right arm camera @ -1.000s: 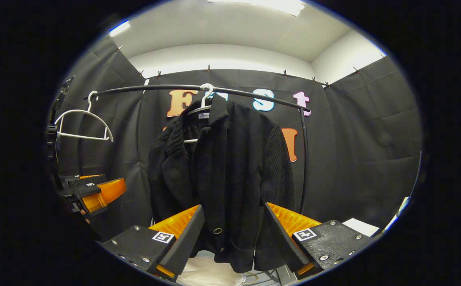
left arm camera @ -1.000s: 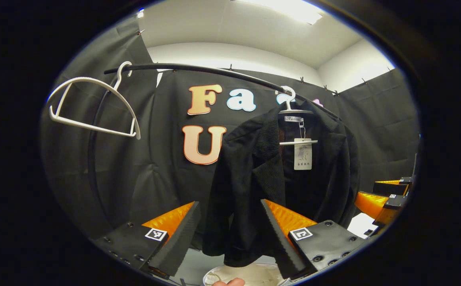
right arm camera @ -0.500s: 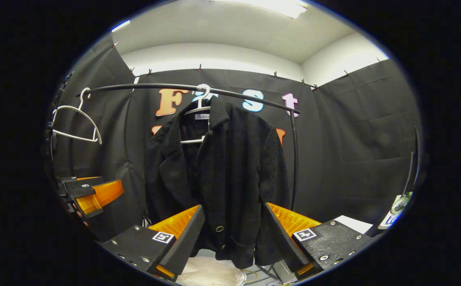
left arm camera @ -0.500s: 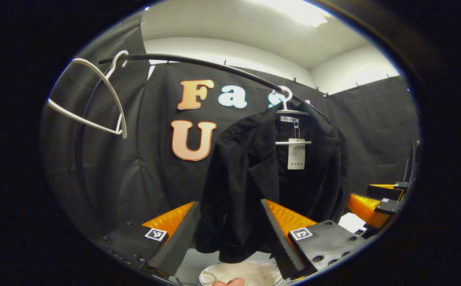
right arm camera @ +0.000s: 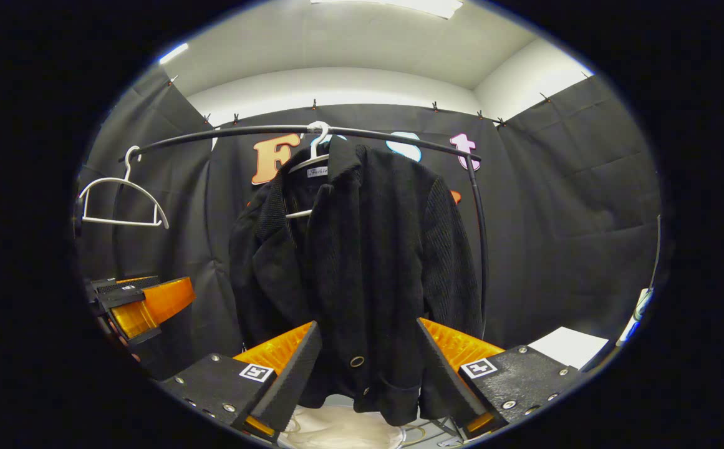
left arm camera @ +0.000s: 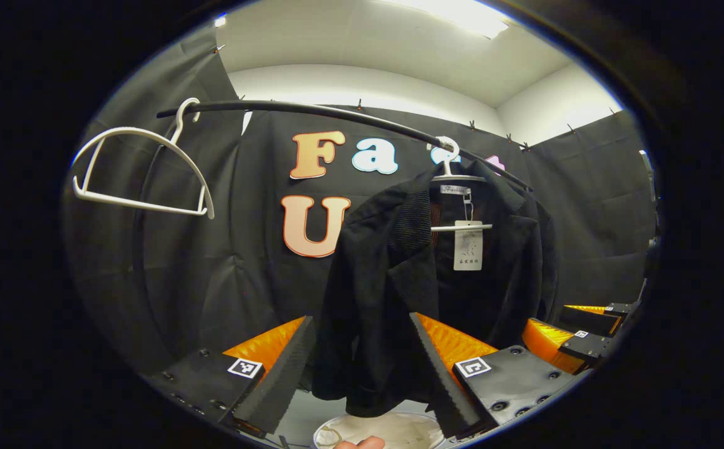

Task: Grasp the clothes on the hanger with both hands and then place them into the laundry hamper below.

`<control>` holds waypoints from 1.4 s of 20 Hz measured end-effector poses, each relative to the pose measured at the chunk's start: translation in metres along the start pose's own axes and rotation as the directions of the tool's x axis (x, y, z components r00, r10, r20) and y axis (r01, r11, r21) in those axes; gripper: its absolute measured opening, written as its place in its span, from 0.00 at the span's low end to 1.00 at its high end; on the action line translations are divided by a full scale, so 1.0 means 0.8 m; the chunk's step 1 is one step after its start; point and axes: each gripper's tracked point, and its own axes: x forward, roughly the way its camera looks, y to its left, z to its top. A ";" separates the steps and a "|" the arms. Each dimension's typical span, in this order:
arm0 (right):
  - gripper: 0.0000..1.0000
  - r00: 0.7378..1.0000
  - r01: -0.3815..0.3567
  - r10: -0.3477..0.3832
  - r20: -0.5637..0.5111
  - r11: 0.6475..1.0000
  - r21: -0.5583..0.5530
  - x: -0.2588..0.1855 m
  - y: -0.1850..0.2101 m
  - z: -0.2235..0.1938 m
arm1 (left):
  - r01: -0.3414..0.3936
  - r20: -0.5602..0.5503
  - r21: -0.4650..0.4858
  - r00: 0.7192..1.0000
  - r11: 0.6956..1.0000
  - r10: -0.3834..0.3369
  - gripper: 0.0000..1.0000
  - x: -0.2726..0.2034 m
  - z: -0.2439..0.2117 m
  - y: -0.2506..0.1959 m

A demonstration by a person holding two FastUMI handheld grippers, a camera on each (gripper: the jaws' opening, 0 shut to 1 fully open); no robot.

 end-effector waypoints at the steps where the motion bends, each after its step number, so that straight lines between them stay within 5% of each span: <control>1: 0.93 1.000 -0.006 0.006 0.005 1.000 0.010 0.005 0.003 0.003 | 0.011 0.004 0.010 1.000 1.000 -0.011 1.00 0.002 0.002 -0.004; 10: 0.93 0.994 0.108 -0.108 -0.005 0.994 0.016 0.119 0.019 -0.020 | 0.152 0.006 -0.007 0.988 0.988 -0.151 0.93 0.048 -0.015 0.006; 13: 0.94 0.990 0.135 -0.136 -0.044 0.991 -0.016 0.153 0.003 -0.040 | 0.155 0.001 -0.002 0.988 0.988 -0.155 1.00 0.056 -0.018 0.018; 14: 0.99 0.989 0.141 -0.141 -0.041 0.990 -0.025 0.162 -0.005 -0.039 | 0.157 0.005 -0.003 0.988 0.988 -0.157 0.93 0.058 -0.020 0.018; 19: 0.13 0.981 0.186 -0.190 -0.045 0.980 -0.075 0.160 -0.060 -0.037 | 0.196 -0.003 -0.086 0.980 0.977 -0.197 0.97 0.065 -0.025 -0.006; 20: 0.19 0.982 0.181 -0.185 -0.044 0.980 -0.087 0.155 -0.063 -0.037 | 0.213 -0.006 -0.101 0.977 0.972 -0.214 0.96 0.067 -0.027 -0.018; 25: 0.03 0.987 0.154 -0.158 -0.025 0.981 -0.115 0.130 -0.063 -0.015 | 0.262 -0.039 -0.153 0.962 0.953 -0.271 1.00 0.093 -0.051 -0.080; 28: 0.03 0.993 0.111 -0.115 -0.029 0.989 -0.095 0.104 -0.055 0.001 | 0.214 -0.022 -0.168 0.975 0.962 -0.220 0.97 0.115 -0.063 -0.103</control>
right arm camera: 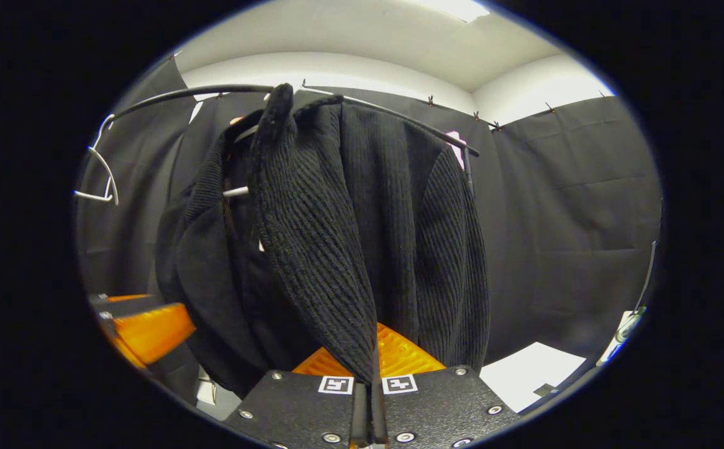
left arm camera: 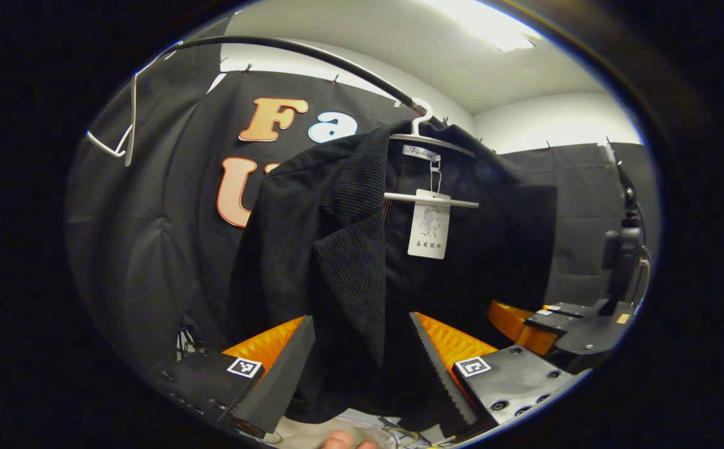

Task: Grasp the clothes on the hanger with both hands and then place them into the laundry hamper below.

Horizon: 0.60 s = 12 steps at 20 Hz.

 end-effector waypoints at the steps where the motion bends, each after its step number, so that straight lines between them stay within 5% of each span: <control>1: 0.03 1.000 -0.014 0.014 0.005 1.000 -0.002 -0.004 0.001 0.005 | -0.011 0.025 0.011 1.000 1.000 0.011 0.97 0.014 -0.004 -0.008; 4: 0.02 0.999 -0.030 0.030 0.016 0.999 -0.027 -0.009 0.000 0.007 | -0.065 0.065 0.069 0.996 0.996 0.060 1.00 0.063 -0.019 -0.025; 9: 0.02 0.999 -0.031 0.032 0.028 0.999 -0.019 -0.003 -0.011 0.013 | -0.324 0.157 0.120 0.940 0.938 0.304 0.93 0.098 -0.010 0.036; 12: 0.03 0.999 -0.025 0.025 0.034 1.000 -0.013 -0.001 -0.016 0.013 | -0.355 0.147 0.168 0.932 0.920 0.333 0.94 0.102 -0.014 0.076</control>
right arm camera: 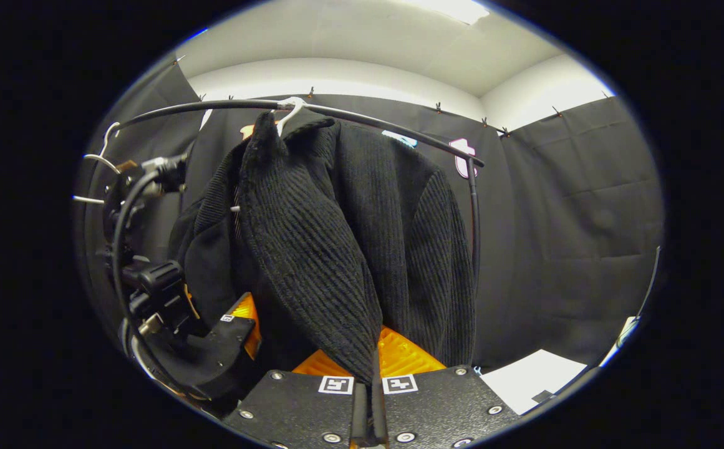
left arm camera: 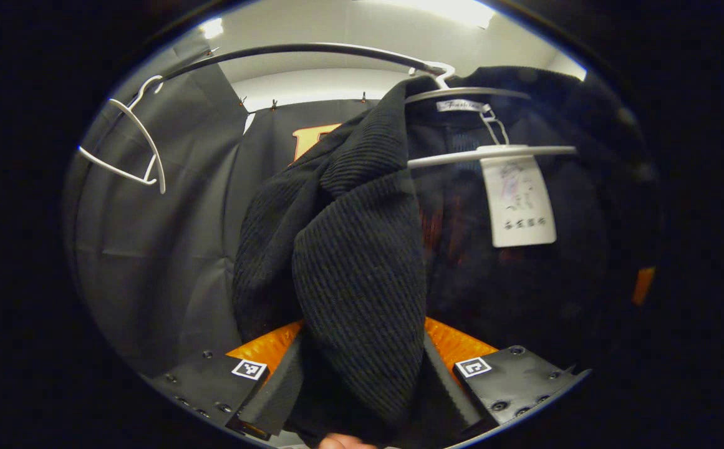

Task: Grasp the clothes on the hanger with both hands and then place them into the laundry hamper below.

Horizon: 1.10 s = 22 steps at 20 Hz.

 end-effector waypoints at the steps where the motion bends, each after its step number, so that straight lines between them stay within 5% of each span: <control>1: 0.03 1.000 0.003 -0.003 0.000 1.000 -0.003 0.000 -0.001 -0.001 | 0.007 -0.007 -0.003 1.000 1.000 -0.007 0.93 0.001 -0.001 0.013; 2: 0.03 1.000 0.007 -0.007 -0.001 1.000 -0.003 -0.001 -0.003 -0.003 | 0.005 -0.003 -0.007 1.000 1.000 -0.005 0.94 0.004 0.001 0.029; 3: 0.10 1.000 0.010 -0.010 0.004 1.000 0.002 -0.001 -0.003 -0.001 | 0.011 0.001 -0.006 1.000 1.000 -0.011 0.84 0.005 0.007 0.045; 4: 0.03 1.000 0.012 -0.012 0.015 1.000 0.009 0.000 -0.004 0.001 | 0.034 0.005 -0.003 0.999 0.999 -0.034 0.74 0.006 0.012 0.056; 9: 0.03 0.993 0.039 -0.035 0.115 0.999 -0.034 -0.012 -0.009 0.029 | 0.171 -0.044 -0.072 0.984 0.983 -0.175 0.22 -0.018 0.036 0.082; 11: 0.03 0.995 0.004 -0.004 0.102 1.000 0.001 -0.016 0.006 0.031 | 0.210 -0.042 -0.117 0.975 0.971 -0.216 0.14 -0.028 0.053 0.086; 22: 0.01 0.947 0.153 -0.137 0.291 0.988 -0.032 -0.056 -0.091 0.184 | 0.189 0.054 -0.086 0.981 0.978 -0.185 0.14 -0.040 0.143 0.107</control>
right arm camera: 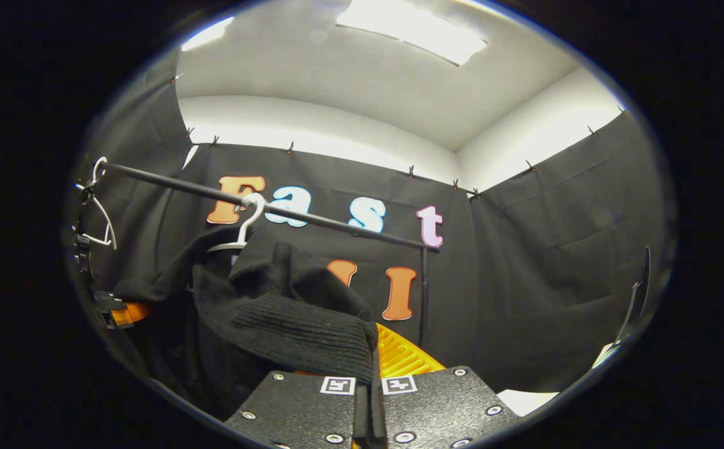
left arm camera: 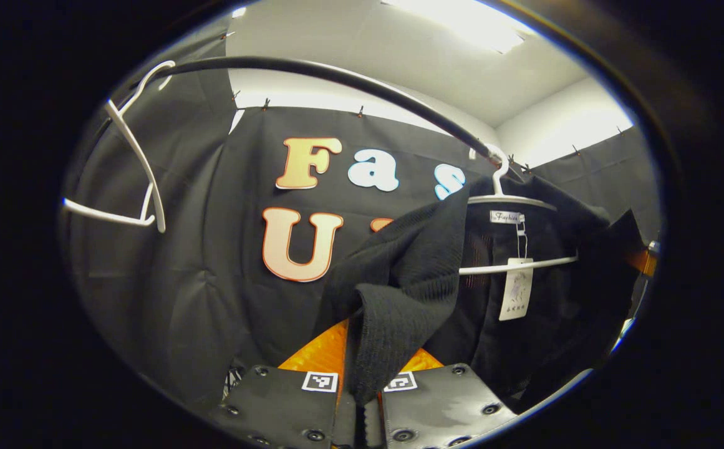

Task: Grasp the clothes on the hanger with both hands and then place them into the laundry hamper below.

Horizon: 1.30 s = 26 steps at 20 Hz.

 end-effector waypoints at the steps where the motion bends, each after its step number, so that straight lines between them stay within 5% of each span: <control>1: 0.01 1.000 0.003 -0.003 0.010 1.000 0.007 0.008 -0.008 0.012 | 0.002 0.008 0.014 1.000 1.000 -0.002 0.14 0.003 0.006 -0.002; 6: 0.01 1.000 -0.019 0.019 0.010 1.000 -0.002 0.083 -0.038 0.067 | 0.040 -0.014 0.016 0.999 0.999 -0.040 0.14 0.013 -0.002 -0.014; 9: 0.01 1.000 0.002 -0.002 0.011 1.000 -0.022 0.144 -0.062 0.092 | -0.043 -0.006 -0.025 0.999 0.999 0.043 0.14 0.010 -0.002 0.011; 14: 0.02 0.986 -0.052 0.056 -0.158 0.998 0.029 0.235 -0.069 0.018 | -0.039 -0.006 -0.076 0.999 0.996 0.039 0.14 0.001 0.004 0.014; 17: 0.02 0.950 -0.067 0.076 -0.303 0.997 0.039 0.226 -0.068 -0.074 | -0.060 0.013 -0.034 0.998 0.998 0.060 0.14 0.004 0.011 0.026; 22: 0.01 0.947 -0.081 0.092 -0.309 0.996 0.047 0.132 -0.033 -0.153 | -0.112 0.164 0.037 0.981 0.993 0.104 0.14 0.007 0.063 0.041; 26: 0.02 0.959 -0.106 0.128 -0.255 0.990 0.097 0.073 0.023 -0.159 | -0.103 0.197 0.117 0.977 0.988 0.079 0.14 0.034 0.093 0.029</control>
